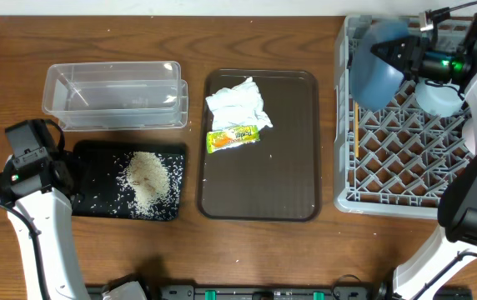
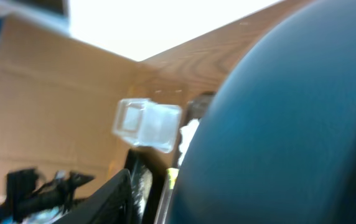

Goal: Sort waste into correct bins and load items into the dishwasher rack
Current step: 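Lower the blue bowl upside down into the rack and release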

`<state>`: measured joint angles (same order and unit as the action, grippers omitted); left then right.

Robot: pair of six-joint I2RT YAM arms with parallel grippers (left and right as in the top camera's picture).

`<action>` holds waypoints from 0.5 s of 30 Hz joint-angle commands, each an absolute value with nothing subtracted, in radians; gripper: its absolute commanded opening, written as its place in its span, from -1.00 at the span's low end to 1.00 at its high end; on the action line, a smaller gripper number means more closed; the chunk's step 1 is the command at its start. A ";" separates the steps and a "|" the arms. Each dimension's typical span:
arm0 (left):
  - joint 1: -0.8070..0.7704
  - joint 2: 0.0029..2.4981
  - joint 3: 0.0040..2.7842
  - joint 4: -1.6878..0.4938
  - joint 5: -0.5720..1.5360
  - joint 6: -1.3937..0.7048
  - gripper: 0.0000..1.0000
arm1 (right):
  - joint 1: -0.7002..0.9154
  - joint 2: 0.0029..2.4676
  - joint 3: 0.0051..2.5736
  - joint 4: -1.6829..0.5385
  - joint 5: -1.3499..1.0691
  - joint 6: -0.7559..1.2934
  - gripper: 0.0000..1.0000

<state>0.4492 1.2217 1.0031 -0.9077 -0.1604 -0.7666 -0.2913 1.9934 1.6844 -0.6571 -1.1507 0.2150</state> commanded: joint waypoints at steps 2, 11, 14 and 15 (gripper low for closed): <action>0.454 1.221 1.020 -0.907 -0.166 -0.776 0.81 | -0.322 1.895 1.681 -0.675 -0.957 0.258 0.19; 0.454 1.221 1.020 -0.908 -0.166 -0.776 0.81 | -0.329 1.645 1.681 -0.796 -0.252 0.431 0.87; 0.454 1.221 1.020 -0.908 -0.166 -0.776 0.82 | -0.319 1.602 1.681 -0.793 -0.233 0.430 0.82; 0.454 1.221 1.020 -0.908 -0.166 -0.776 0.82 | -0.313 1.598 1.681 -0.793 -0.233 0.430 0.77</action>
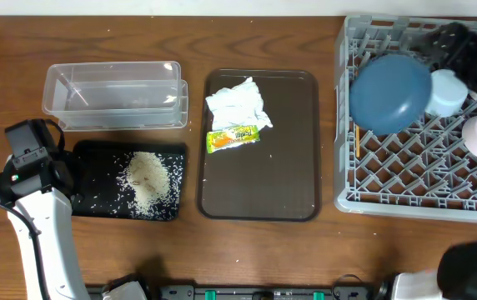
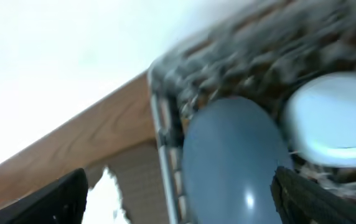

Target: Sort waste into correct bins and load items into the dishwasher rack

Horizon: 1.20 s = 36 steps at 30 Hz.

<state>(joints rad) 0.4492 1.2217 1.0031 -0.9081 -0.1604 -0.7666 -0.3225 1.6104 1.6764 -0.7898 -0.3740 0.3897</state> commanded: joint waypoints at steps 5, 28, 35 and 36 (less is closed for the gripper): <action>0.454 1.221 1.020 -0.907 -0.166 -0.776 0.82 | -0.252 1.637 1.681 -0.791 -0.216 0.429 0.41; 0.454 1.221 1.020 -0.908 -0.166 -0.776 0.82 | -0.047 1.817 1.681 -0.840 -0.326 0.237 0.41; 0.454 1.221 1.020 -0.908 -0.166 -0.776 0.82 | 0.202 1.829 1.681 -0.768 -0.236 0.232 0.53; 0.454 1.221 1.020 -0.908 -0.166 -0.776 0.82 | 0.243 1.835 1.681 -0.751 -0.201 0.239 0.53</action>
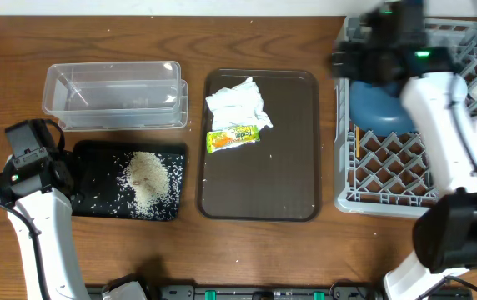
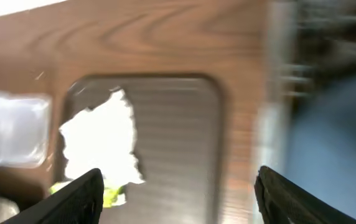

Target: Sort waste into correct bins and load items into the dishwasher rack

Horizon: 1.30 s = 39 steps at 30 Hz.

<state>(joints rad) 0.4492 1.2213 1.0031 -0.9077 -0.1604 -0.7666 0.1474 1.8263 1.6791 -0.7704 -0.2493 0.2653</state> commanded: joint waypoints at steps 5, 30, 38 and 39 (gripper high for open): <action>0.454 1.221 1.020 -0.908 -0.166 -0.776 0.82 | 0.411 1.888 1.681 -0.682 0.010 0.361 0.57; 0.454 1.221 1.020 -0.908 -0.166 -0.776 0.82 | 0.579 2.111 1.688 -0.509 0.125 0.475 0.67; 0.454 1.221 1.020 -0.907 -0.166 -0.776 0.82 | 0.354 1.833 1.707 -0.580 0.136 0.469 0.99; 0.454 1.221 1.020 -0.908 -0.166 -0.776 0.82 | 0.311 1.802 1.707 -0.582 0.142 0.470 0.99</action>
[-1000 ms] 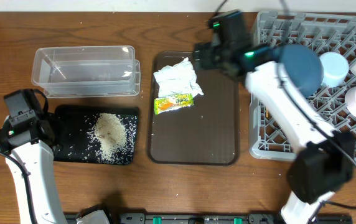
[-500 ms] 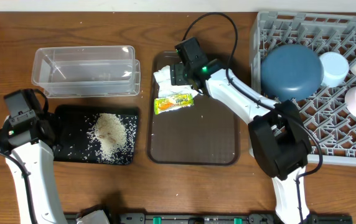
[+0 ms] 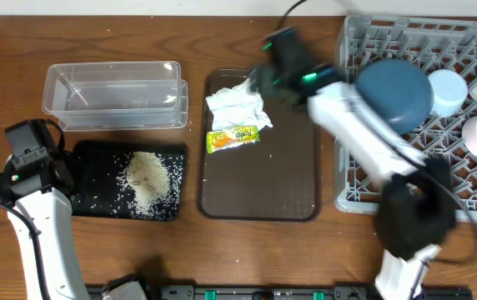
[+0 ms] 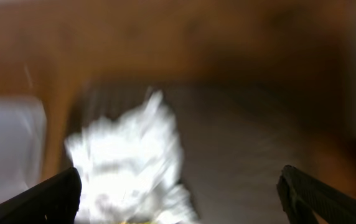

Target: Sort waste into correct bins and load items into the dishwasher rack

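Observation:
A crumpled white paper (image 3: 237,104) and a yellow wrapper (image 3: 233,137) lie on the brown tray (image 3: 288,183). My right gripper (image 3: 263,79) hovers over the tray's far edge, just right of the paper. In the blurred right wrist view it is open (image 4: 181,208), its dark fingertips (image 4: 47,199) wide apart, with the paper (image 4: 128,162) ahead at the left. The blue bowl (image 3: 394,93) rests in the grey dish rack (image 3: 343,167). My left arm (image 3: 30,162) stays at the table's left edge, its fingers hidden.
A clear plastic bin (image 3: 113,96) stands at the back left. In front of it is a black tray with spilled rice (image 3: 143,179). A pale blue cup (image 3: 449,90) and white cups sit in the rack beside the bowl.
My right gripper has moved left, from over the rack's far left corner to over the tray's far edge by the crumpled paper. It remains open. The left arm has not moved.
My right gripper first held the blue bowl tilted above the rack. Half a second later the bowl lay in the rack and the gripper was off it at the right. It was then open over the rack's left corner, and is now over the tray.

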`<state>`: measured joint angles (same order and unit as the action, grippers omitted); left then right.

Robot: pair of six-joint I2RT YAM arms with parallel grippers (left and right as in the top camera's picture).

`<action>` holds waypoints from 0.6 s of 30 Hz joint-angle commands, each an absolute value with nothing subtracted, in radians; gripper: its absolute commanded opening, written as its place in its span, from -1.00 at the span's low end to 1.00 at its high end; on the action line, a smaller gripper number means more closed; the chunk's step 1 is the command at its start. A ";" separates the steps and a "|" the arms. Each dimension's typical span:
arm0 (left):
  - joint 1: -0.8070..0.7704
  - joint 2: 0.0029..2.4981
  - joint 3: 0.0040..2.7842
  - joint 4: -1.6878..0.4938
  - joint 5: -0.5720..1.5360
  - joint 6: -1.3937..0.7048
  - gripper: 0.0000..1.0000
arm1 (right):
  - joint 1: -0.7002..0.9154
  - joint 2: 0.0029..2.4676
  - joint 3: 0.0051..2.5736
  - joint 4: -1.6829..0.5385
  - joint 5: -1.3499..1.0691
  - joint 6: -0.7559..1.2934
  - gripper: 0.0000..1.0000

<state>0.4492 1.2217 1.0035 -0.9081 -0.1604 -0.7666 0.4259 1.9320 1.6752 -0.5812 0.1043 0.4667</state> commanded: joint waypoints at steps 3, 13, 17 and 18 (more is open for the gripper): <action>0.454 1.221 1.020 -0.908 -0.166 -0.776 0.82 | 0.186 1.745 1.707 -0.619 0.157 0.470 0.99; 0.454 1.221 1.020 -0.906 -0.118 -0.788 0.96 | -0.071 1.738 1.706 -0.854 0.097 0.478 0.98; 0.454 1.221 1.020 -0.863 0.064 -0.788 0.96 | -0.088 1.738 1.706 -0.881 0.098 0.478 0.98; 0.454 1.221 1.020 -0.862 0.146 -0.788 0.95 | -0.089 1.738 1.706 -0.881 0.098 0.478 0.99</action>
<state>0.4500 1.2213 1.0035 -0.8642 -0.0429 -0.7822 -0.0856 1.7386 1.7065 -0.8783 0.1158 0.4683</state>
